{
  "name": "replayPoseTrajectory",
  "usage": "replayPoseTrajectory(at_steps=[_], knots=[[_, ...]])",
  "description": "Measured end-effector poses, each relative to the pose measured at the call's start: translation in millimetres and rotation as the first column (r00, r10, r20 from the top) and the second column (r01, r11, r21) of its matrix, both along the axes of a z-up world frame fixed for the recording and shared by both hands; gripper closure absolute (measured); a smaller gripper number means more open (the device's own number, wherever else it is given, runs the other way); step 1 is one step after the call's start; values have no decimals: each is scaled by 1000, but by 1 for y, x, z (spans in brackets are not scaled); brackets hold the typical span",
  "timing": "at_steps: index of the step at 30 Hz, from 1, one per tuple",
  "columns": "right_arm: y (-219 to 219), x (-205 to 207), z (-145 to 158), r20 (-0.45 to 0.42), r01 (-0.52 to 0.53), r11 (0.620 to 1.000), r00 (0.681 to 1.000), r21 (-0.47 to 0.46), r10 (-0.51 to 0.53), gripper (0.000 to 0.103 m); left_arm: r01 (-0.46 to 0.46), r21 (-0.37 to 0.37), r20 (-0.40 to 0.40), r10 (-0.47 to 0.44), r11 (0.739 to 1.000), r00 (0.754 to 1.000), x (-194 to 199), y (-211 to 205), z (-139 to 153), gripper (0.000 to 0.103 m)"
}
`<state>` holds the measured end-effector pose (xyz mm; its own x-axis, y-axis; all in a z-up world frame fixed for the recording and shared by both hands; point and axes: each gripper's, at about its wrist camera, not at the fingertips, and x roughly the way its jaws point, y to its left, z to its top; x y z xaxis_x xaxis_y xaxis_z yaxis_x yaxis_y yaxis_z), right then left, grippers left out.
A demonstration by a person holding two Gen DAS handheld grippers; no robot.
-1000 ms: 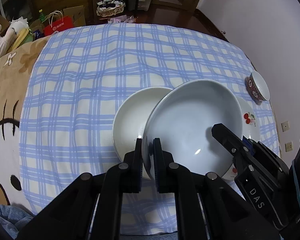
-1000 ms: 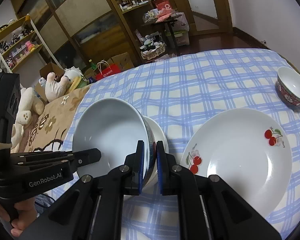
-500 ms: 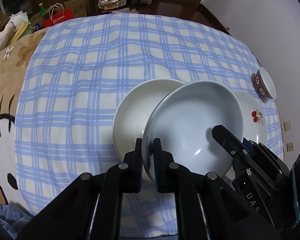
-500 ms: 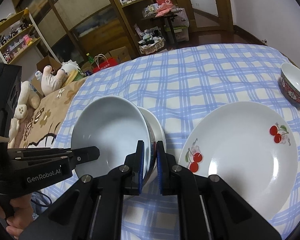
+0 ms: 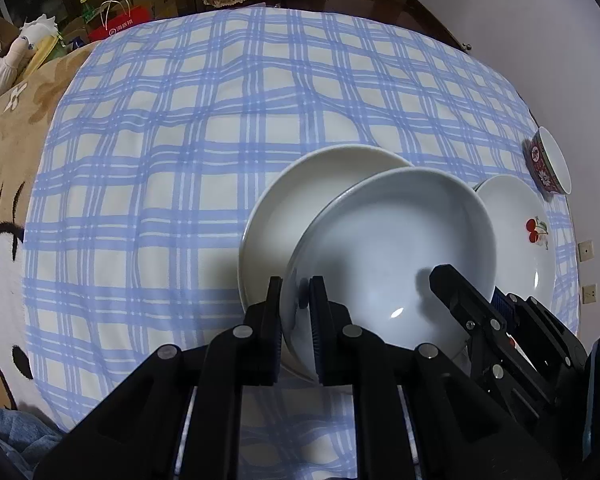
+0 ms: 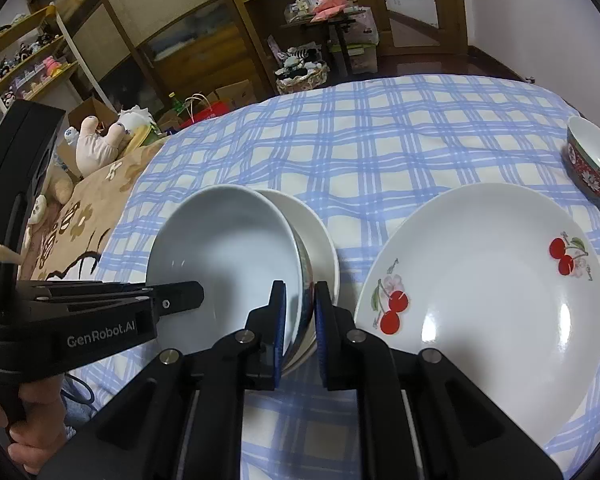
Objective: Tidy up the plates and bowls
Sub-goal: 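Lower the second white bowl into the first white bowl, then open both tools and withdraw from the nested white bowls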
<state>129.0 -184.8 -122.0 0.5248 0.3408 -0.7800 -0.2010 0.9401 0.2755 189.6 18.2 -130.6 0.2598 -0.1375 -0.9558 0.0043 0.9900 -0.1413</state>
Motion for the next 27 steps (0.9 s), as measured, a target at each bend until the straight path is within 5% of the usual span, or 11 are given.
replayPoseTrajectory(at_steps=[7, 13, 27], knots=[[-1, 0, -1, -8, 1, 1000, 1000, 12, -1, 88, 15, 23, -1, -15, 1000, 1000, -1, -2, -1, 89], [-1, -2, -1, -11, 0, 1000, 1000, 25, 1, 81, 51, 135, 33, -56, 990, 998, -3, -8, 1, 88], [-19, -4, 19, 35, 57, 998, 998, 31, -58, 79, 28, 96, 54, -33, 995, 998, -4, -1, 7, 85]])
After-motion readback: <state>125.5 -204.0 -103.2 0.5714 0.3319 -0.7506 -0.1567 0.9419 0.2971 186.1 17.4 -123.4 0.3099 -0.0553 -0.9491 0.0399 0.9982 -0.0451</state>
